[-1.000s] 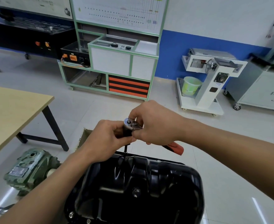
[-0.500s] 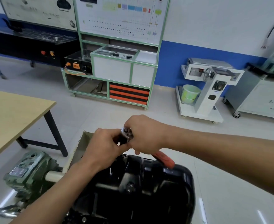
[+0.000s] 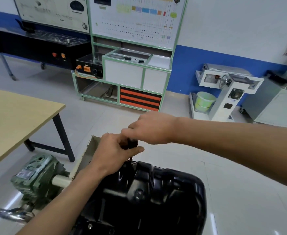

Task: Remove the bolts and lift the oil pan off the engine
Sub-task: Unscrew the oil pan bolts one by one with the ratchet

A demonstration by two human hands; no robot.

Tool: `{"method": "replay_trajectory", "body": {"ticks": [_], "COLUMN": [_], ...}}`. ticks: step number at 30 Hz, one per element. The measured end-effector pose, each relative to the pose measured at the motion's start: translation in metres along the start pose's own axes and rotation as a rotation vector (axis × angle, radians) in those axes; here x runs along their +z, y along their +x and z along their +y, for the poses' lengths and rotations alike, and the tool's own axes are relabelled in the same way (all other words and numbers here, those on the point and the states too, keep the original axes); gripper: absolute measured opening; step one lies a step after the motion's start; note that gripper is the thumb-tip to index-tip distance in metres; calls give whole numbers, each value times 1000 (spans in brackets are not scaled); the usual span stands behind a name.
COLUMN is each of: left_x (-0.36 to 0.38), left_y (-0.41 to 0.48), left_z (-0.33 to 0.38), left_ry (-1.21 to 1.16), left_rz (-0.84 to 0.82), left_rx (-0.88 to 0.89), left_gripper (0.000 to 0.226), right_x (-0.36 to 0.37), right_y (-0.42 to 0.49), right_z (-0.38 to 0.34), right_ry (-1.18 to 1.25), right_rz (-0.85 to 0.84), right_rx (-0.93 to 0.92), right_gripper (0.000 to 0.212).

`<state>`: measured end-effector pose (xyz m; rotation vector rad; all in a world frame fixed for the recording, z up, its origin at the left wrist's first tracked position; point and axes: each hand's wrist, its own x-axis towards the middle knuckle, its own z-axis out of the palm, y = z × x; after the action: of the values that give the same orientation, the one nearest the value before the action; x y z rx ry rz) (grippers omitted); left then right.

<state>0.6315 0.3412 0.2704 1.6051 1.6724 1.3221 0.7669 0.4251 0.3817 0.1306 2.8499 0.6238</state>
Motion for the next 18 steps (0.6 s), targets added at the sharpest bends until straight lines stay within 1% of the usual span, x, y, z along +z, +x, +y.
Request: {"method": "replay_trajectory", "body": {"ticks": [1,3,4,5,6,8,9,10,11,12,13,14,15,16,18], "left_x": [0,-2,-2,-2,-2,0,2,3,3,4,4,4,3,2,1], "left_y": [1,0,0,0,0,1,2,3,4,4,3,3,3,3,1], "left_z": [0,0,1,3,6,9,10,11,10,9,8,7,7,8,8], "left_ry": [-8,-41,-66,-74,-67,-20,-3,6,4,-7,-28,-57,-91,-126,-166], "left_rz": [0,-70,-118,-147,-150,-98,-73,-54,-36,-15,-5,-13,-37,-67,-119], "left_rx": [-19,-37,-37,-32,-15,31,43,49,50,46,37,27,12,-6,-28], "left_gripper": [20,14,12,9,9,27,32,32,32,34,35,31,24,19,20], "right_x": [1,3,2,1,0,-2,-5,-10,-18,-23,-28,-30,-32,-33,-32], "right_y": [0,-2,-4,-5,-5,-2,1,4,6,7,7,7,6,4,2], "right_z": [3,5,4,1,-6,-21,-26,-28,-26,-22,-16,-11,-8,-6,-2], "right_ry": [-54,-125,-134,-124,-91,101,265,471,668,786,808,750,635,457,22], "right_rz": [12,31,34,30,23,-25,-85,-158,-229,-301,-365,-404,-425,-416,-290], "right_rx": [-41,-91,-72,-7,105,372,472,543,583,586,549,497,440,373,228], "right_gripper": [29,32,31,27,22,10,9,13,18,20,19,16,10,6,23]}}
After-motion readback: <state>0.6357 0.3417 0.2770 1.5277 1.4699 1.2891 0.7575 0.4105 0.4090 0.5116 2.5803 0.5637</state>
